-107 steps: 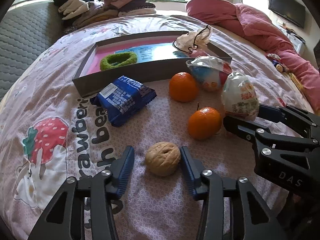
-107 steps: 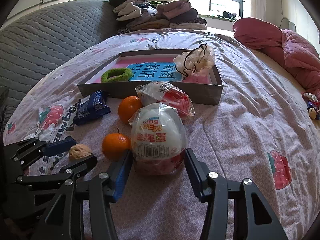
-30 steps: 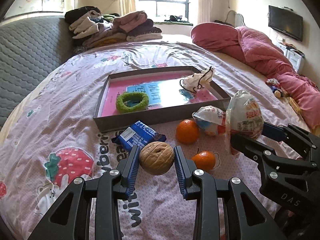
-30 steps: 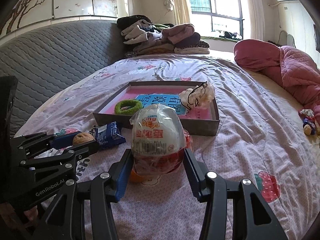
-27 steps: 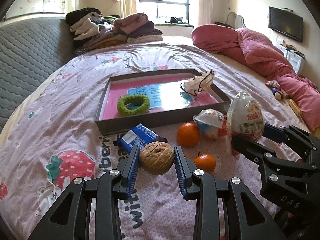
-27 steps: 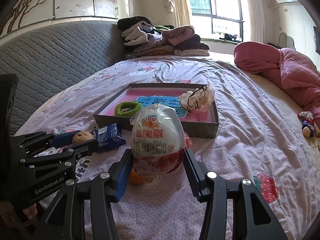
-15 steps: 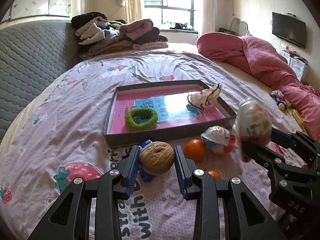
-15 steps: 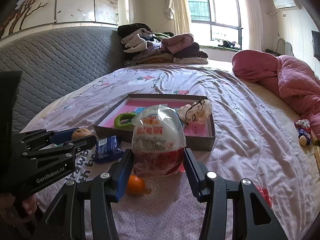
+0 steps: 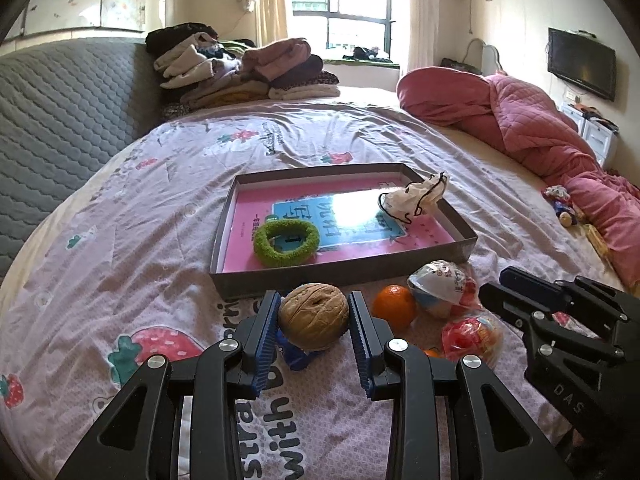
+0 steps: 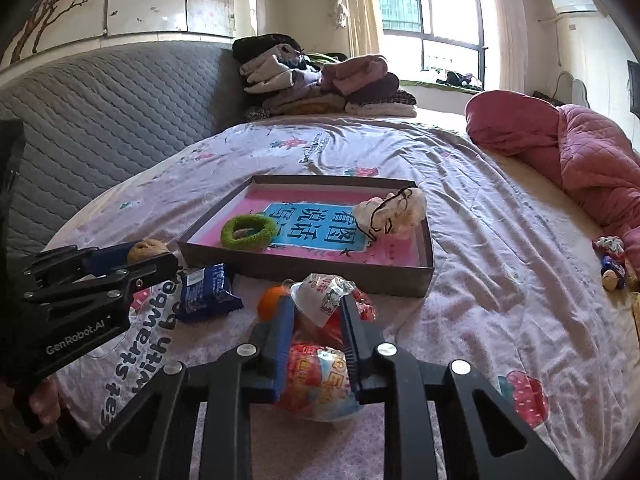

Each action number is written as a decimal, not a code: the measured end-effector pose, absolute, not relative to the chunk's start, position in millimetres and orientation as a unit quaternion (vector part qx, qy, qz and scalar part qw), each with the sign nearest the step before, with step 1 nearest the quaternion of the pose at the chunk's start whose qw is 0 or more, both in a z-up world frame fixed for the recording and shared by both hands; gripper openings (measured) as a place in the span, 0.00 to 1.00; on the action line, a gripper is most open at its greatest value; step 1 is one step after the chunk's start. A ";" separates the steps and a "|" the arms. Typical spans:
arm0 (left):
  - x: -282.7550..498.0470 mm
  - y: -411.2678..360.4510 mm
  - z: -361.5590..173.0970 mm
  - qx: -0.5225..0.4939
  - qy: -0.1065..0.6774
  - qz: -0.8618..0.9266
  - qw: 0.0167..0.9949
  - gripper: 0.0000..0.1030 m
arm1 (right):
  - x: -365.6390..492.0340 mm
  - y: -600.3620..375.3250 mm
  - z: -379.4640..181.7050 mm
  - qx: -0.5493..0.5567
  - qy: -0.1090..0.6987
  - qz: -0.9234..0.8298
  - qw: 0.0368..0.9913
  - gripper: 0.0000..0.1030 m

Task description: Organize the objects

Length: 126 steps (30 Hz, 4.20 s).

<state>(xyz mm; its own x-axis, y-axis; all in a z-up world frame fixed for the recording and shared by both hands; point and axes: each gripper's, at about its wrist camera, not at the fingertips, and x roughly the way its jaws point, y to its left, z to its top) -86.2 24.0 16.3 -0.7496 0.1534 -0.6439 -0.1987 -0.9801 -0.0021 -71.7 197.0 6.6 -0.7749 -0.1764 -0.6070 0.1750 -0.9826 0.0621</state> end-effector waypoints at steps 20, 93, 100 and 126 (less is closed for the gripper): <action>-101.3 29.5 23.5 -0.336 0.037 0.937 0.092 0.34 | -82.7 192.8 15.6 0.312 0.007 -0.946 0.092 0.17; -268.9 23.1 -41.7 -0.438 0.033 0.896 0.067 0.36 | -203.6 210.4 -9.3 0.374 -0.013 -0.924 0.080 0.17; -264.5 22.7 -35.9 -0.431 0.033 0.899 0.066 0.42 | -199.9 211.4 -8.7 0.375 -0.017 -0.923 0.079 0.17; -229.4 13.5 2.0 -0.394 0.020 0.916 0.078 0.54 | -175.8 212.4 6.3 0.352 -0.013 -0.932 0.078 0.52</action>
<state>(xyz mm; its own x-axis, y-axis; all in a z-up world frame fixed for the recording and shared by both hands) -229.4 13.5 2.0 -0.6775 0.1266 -0.7246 -0.1575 -0.9872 -0.0253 -175.8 212.4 6.3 -0.7394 -0.1544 -0.6553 0.1362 -0.9875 0.0790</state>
